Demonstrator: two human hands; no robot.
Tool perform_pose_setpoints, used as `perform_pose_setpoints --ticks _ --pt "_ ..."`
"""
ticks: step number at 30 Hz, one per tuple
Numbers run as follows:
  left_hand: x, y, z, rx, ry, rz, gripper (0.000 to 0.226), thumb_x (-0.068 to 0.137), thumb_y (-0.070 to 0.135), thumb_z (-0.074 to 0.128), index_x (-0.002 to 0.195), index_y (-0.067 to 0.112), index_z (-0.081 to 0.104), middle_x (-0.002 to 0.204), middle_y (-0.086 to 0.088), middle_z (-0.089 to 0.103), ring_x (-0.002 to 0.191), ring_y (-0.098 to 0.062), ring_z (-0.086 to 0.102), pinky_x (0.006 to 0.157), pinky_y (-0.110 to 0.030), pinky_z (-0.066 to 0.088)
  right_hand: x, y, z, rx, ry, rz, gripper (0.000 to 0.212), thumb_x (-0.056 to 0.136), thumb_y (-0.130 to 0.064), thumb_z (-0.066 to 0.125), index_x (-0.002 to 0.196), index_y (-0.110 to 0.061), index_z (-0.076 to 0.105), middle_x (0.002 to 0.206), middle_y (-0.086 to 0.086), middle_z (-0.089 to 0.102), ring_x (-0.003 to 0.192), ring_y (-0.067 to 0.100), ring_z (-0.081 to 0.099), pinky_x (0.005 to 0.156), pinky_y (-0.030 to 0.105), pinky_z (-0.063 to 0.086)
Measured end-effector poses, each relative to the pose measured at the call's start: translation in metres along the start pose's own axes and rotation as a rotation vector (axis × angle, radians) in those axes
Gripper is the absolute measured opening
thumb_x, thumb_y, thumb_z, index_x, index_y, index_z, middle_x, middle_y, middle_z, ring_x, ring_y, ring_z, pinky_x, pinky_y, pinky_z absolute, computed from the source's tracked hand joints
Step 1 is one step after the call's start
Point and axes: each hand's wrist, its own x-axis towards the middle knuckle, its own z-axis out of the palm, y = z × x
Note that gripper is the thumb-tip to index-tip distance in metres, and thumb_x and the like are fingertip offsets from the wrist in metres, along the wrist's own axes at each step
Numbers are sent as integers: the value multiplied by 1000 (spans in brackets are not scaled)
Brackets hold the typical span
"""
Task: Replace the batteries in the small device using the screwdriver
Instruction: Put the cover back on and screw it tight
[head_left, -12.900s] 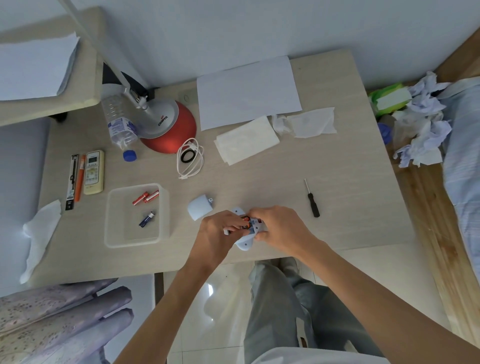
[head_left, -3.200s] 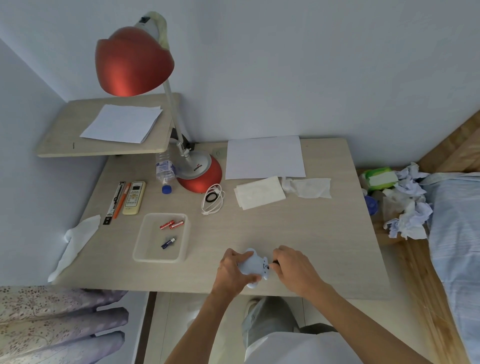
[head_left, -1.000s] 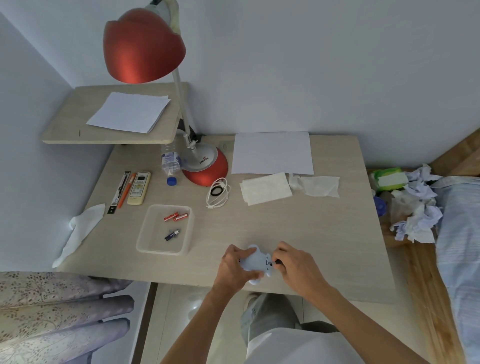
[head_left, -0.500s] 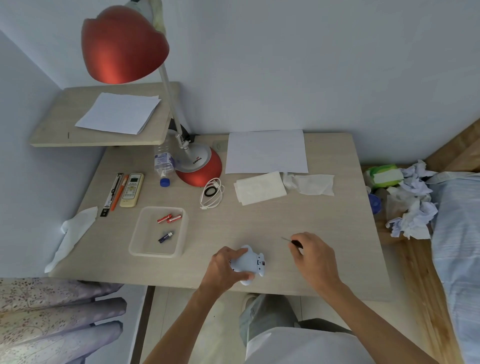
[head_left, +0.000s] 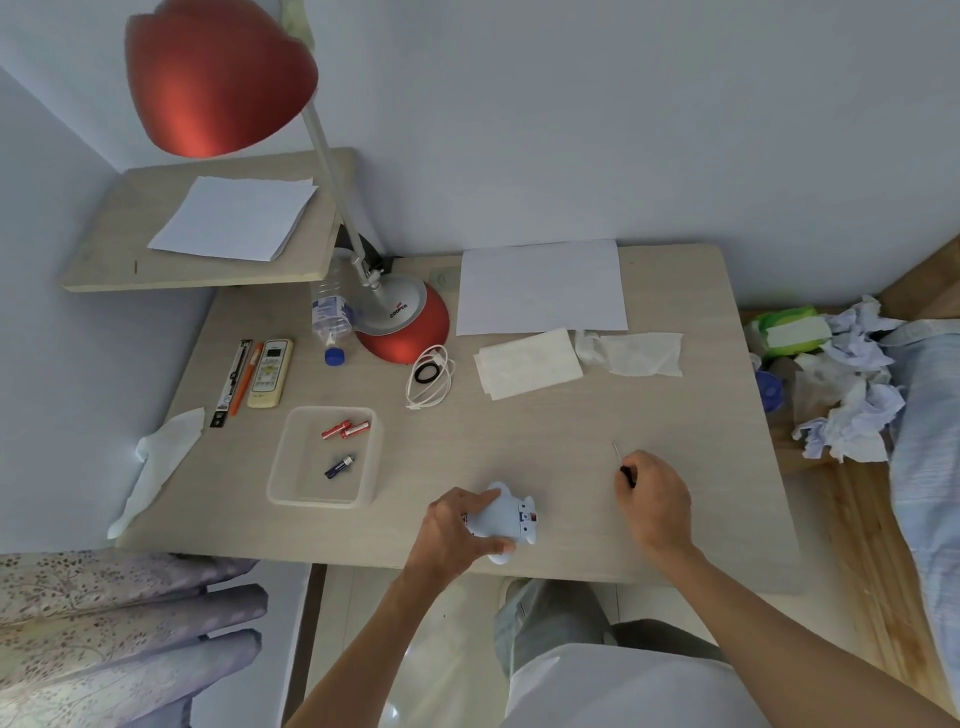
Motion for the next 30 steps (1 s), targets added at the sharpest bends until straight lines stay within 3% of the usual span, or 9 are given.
perform_pose_setpoints --ticks 7,12,19,24,30 --pt "12 18 3 -105 62 26 83 59 51 100 136 33 74 118 11 69 104 -9 64 82 -24 57 -1 6 5 138 -13 102 25 94 -18 76 74 -21 62 76 -6 59 68 12 57 59 31 46" --pt "41 38 0 -127 61 57 79 63 36 103 136 31 74 121 11 69 107 -8 64 85 -20 54 1 9 8 166 -19 116 22 94 -24 76 75 -23 65 75 -8 62 69 11 59 62 35 52" --pt "62 38 4 -189 38 62 71 64 34 102 129 35 73 124 14 69 108 -3 66 84 -13 53 1 10 7 162 -48 144 22 94 -27 76 74 -22 67 73 -9 63 67 8 60 57 24 41" --pt "63 28 5 -196 27 80 71 67 42 100 128 35 65 133 17 66 113 -8 66 89 -22 58 1 13 12 157 -38 140 23 94 -30 76 75 -25 65 74 -10 62 67 8 60 62 36 56" --pt "63 30 5 -188 5 109 70 70 41 95 133 33 64 133 13 64 117 -8 64 93 -25 57 1 16 14 132 -29 144 23 94 -33 75 75 -27 63 75 -9 61 68 10 60 64 40 56"
